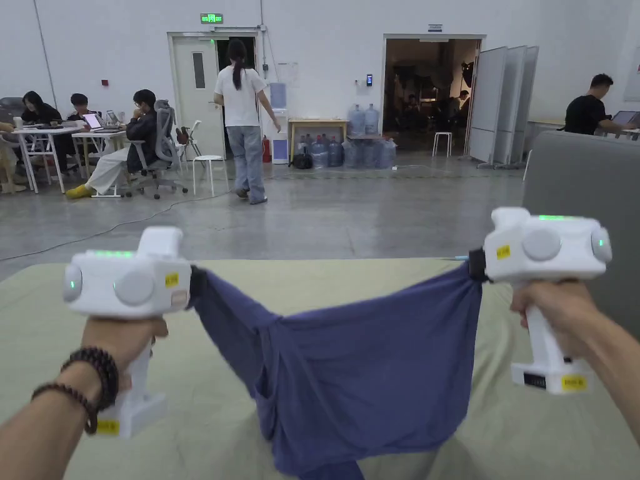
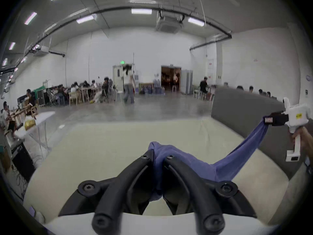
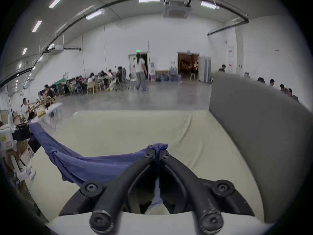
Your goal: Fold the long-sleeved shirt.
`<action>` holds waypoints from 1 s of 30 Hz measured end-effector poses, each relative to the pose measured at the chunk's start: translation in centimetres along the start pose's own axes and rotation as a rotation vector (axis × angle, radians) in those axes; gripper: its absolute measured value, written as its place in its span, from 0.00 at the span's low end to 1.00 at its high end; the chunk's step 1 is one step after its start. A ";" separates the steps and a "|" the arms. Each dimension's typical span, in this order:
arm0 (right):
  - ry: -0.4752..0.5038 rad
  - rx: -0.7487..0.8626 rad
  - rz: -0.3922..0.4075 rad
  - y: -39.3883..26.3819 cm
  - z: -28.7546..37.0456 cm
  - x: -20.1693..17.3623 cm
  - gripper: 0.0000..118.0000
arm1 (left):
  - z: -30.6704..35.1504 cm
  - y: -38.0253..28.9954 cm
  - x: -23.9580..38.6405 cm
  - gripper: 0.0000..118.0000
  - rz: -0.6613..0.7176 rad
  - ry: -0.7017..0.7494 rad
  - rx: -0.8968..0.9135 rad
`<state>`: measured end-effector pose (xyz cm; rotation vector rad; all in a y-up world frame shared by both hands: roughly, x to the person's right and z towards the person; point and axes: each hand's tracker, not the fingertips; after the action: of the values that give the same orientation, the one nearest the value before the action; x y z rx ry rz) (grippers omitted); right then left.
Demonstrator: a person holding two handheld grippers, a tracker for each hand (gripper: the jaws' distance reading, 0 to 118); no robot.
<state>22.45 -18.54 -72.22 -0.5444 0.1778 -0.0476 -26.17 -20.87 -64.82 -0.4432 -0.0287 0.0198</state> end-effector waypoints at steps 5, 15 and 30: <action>0.033 0.008 0.007 -4.2 2.6 1.5 0.00 | 2.4 -4.1 -1.0 0.01 0.077 -0.054 0.019; 0.150 -0.129 0.142 -22.0 16.3 2.6 0.00 | 16.7 -19.5 -0.2 0.01 -0.024 -0.154 -0.027; 0.154 -0.445 0.147 -37.3 16.6 2.9 0.00 | 21.3 -33.6 -0.3 0.01 0.049 -0.156 -0.253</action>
<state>28.41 -42.15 -39.34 -0.9709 0.3827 0.0959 -26.70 -42.09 -31.23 -0.6942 -0.1754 0.1001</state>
